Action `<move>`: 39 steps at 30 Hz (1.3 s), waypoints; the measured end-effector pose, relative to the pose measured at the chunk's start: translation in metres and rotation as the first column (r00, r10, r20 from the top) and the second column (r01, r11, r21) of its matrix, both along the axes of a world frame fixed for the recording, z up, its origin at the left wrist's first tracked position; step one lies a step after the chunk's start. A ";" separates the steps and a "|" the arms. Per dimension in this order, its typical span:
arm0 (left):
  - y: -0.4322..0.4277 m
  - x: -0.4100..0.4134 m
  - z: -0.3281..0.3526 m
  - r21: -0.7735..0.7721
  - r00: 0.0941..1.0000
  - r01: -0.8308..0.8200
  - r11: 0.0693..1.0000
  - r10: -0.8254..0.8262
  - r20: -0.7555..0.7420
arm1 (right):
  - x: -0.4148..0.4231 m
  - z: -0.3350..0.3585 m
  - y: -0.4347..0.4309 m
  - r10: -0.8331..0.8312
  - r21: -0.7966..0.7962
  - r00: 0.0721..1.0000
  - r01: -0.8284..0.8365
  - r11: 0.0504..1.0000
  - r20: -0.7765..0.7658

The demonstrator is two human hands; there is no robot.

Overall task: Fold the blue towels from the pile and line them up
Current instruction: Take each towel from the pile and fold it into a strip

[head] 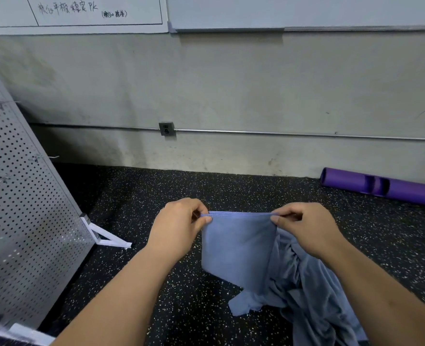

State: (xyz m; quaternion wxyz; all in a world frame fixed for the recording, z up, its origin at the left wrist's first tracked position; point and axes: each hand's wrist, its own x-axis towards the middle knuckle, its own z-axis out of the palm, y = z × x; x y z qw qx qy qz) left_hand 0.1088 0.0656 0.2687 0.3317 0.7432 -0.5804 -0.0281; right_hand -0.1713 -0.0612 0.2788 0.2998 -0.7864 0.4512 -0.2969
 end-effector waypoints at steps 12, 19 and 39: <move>0.001 0.002 0.006 -0.061 0.977 0.012 0.998 -0.025 -0.213 | -0.003 0.004 0.000 0.014 0.075 0.997 -0.020 0.997 0.078; 0.001 0.005 0.009 -0.103 0.939 0.079 0.992 -0.108 -0.327 | -0.011 0.011 0.001 0.132 0.144 0.980 -0.154 0.978 0.149; 0.001 -0.004 0.017 -0.160 0.883 -0.004 0.987 -0.071 -0.465 | -0.007 0.016 0.005 0.126 0.080 0.948 -0.155 0.985 0.292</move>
